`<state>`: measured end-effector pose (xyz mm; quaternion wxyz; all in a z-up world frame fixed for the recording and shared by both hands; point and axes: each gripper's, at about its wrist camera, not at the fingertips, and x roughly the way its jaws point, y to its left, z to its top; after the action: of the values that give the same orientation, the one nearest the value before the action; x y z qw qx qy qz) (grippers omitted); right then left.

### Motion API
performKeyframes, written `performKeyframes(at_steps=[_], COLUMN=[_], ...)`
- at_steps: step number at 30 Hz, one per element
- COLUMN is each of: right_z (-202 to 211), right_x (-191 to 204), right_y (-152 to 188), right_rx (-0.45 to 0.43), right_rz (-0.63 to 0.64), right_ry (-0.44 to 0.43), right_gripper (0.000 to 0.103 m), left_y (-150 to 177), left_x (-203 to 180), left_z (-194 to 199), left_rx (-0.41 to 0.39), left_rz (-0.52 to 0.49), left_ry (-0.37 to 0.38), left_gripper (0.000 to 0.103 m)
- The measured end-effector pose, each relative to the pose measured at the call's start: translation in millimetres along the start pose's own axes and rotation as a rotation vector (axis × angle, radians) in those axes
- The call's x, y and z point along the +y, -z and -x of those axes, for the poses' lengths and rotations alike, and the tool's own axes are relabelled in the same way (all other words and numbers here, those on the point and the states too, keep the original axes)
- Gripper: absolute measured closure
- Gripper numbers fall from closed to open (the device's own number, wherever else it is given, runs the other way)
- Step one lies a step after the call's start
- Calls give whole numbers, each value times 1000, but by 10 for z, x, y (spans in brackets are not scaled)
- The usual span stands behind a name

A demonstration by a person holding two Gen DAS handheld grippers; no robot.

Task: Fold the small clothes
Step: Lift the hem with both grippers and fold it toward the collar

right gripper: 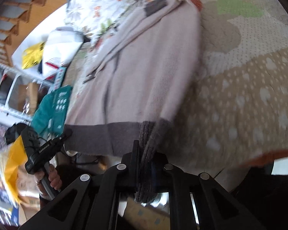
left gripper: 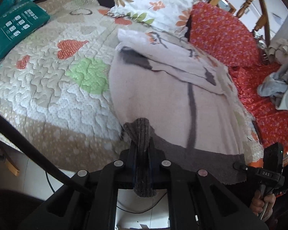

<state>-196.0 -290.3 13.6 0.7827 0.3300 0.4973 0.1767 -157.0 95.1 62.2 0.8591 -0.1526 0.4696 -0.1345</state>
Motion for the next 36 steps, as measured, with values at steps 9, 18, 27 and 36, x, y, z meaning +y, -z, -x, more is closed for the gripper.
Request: performKeyframes(at_steps=[9,18,27,36], right_z=[310,288,-694,-527], right_x=[246,710,318,475], right_y=[-195,-1289,-2808,-2922], right_rx=[-63,-164,-239,-328], right_rz=[65,178,122,236], right_ry=[-32,18,336,419], right_gripper=[93,93,82,51], left_y=[-194,-1491,-2524,-2680], left_x=[-36,189,364,66], left_z=[22,-550,-1747,-1540], left_rx=[-46,-77,-48,-165], left_rz=[42,153,228,136], left_ry=[22,-1,-156,-230], left_gripper=[95,95,87,47])
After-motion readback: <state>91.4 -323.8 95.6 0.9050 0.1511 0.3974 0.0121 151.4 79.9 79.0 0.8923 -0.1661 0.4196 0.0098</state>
